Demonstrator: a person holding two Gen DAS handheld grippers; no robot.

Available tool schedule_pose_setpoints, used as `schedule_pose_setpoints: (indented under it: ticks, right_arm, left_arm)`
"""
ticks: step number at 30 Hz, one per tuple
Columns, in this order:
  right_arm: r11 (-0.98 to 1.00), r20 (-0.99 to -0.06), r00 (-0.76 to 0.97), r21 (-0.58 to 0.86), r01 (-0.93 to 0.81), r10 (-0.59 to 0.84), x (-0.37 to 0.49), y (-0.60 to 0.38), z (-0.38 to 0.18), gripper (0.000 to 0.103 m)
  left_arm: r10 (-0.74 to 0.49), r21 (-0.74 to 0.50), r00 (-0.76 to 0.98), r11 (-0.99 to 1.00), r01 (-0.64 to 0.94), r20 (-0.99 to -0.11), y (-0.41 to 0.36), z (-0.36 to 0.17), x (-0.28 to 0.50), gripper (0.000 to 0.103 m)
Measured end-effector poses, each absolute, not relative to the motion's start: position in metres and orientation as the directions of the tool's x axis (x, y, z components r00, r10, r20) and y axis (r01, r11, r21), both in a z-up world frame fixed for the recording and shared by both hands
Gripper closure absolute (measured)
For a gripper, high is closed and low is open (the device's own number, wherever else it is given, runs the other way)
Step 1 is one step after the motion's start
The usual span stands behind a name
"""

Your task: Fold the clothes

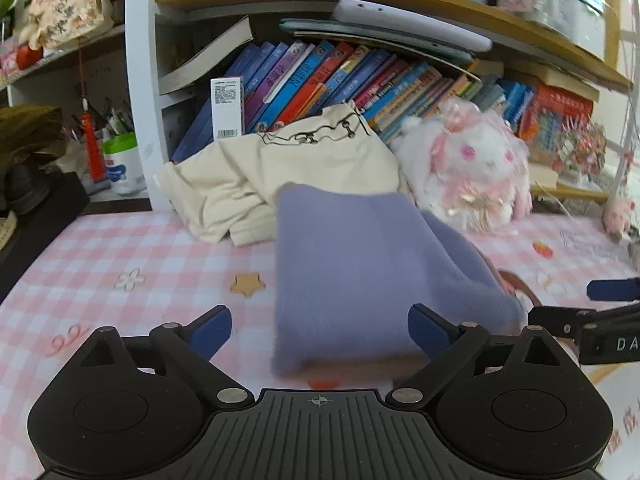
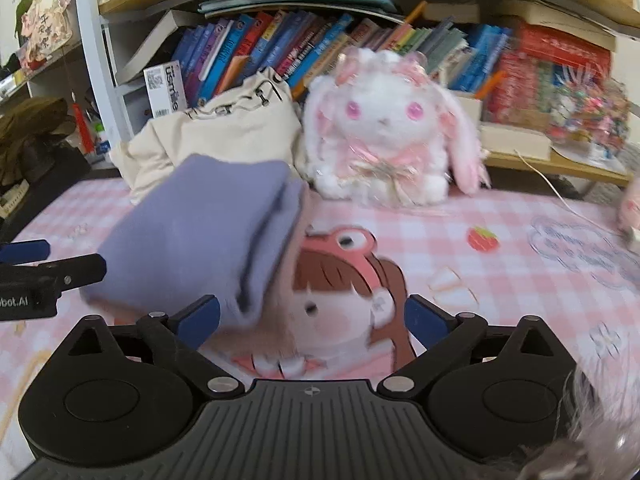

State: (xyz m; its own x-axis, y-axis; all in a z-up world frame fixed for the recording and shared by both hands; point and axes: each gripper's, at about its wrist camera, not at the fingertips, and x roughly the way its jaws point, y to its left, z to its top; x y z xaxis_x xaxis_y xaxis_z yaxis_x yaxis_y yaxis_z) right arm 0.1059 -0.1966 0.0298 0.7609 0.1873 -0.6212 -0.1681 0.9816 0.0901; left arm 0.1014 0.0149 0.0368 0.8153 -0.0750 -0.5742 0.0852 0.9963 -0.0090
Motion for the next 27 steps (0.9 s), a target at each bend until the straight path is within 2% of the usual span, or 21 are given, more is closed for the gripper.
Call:
schedule_pose_setpoints:
  ticks: [15, 22, 27]
  right_arm:
    - [0.997, -0.654, 0.752, 0.053, -0.059, 0.079, 0.037, -0.215, 0.018, 0.0]
    - [0.997, -0.645, 0.761, 0.016, -0.069, 0.063, 0.019, -0.216, 0.013, 0.0]
    - [0.997, -0.637, 0.768, 0.007, -0.08, 0.066, 0.013, -0.217, 0.012, 0.0]
  left_arm:
    - [-0.031, 0.036, 0.81, 0.997, 0.064, -0.586, -0.016, 0.029, 0.042, 0.004]
    - [0.018, 0.008, 0.794, 1.0, -0.017, -0.608, -0.015, 0.021, 0.025, 0.003]
    - [0.012, 0.016, 0.777, 1.0, -0.002, -0.629, -0.021, 0.014, 0.017, 0.003]
